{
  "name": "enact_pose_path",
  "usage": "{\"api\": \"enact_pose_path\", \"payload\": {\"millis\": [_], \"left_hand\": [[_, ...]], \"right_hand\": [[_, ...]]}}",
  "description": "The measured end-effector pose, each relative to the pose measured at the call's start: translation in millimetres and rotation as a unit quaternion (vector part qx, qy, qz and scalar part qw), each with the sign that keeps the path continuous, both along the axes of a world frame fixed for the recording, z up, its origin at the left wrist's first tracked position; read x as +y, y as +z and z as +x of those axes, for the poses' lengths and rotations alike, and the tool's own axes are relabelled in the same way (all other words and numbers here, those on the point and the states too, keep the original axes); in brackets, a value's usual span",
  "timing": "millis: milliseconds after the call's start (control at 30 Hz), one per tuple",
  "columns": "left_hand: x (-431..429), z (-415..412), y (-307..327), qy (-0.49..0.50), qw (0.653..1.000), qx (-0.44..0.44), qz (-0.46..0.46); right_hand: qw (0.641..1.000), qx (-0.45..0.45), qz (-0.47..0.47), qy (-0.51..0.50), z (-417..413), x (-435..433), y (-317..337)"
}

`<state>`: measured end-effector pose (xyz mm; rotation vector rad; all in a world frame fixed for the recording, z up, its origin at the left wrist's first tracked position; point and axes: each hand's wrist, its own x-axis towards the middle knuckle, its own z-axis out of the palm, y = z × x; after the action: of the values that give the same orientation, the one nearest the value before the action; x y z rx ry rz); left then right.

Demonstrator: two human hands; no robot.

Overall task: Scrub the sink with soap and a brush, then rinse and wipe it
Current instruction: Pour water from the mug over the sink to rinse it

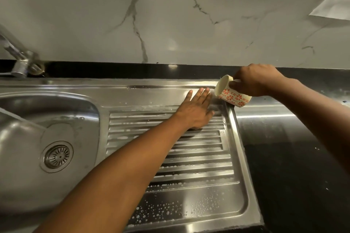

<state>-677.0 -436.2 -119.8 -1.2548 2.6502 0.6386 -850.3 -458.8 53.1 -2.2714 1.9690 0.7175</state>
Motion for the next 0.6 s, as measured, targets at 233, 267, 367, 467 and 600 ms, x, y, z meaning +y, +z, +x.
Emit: {"api": "enact_pose_path", "payload": {"millis": [233,267,367,467,600], "left_hand": [[10.4,19.2,-0.1,0.03,0.999,0.009,-0.02],[13.7,29.5,-0.5,0.051,0.998,0.01,-0.026],[23.0,65.9,-4.1,0.113,0.992,0.015,-0.052],[29.3,106.6,-6.3,0.196,0.977,0.005,-0.085],[28.4,150.3,-8.2,0.301,0.951,-0.021,-0.071]], "right_hand": [[0.999,-0.032,0.004,0.006,3.8,-2.0,-0.2],[0.999,-0.034,0.001,0.018,10.0,-3.8,-0.7],[0.997,-0.044,-0.006,0.057,34.9,-8.6,-3.5],[0.993,-0.067,-0.007,0.092,66.7,-13.3,-7.7],[0.986,-0.092,-0.023,0.137,119.2,-18.4,-8.4]]}}
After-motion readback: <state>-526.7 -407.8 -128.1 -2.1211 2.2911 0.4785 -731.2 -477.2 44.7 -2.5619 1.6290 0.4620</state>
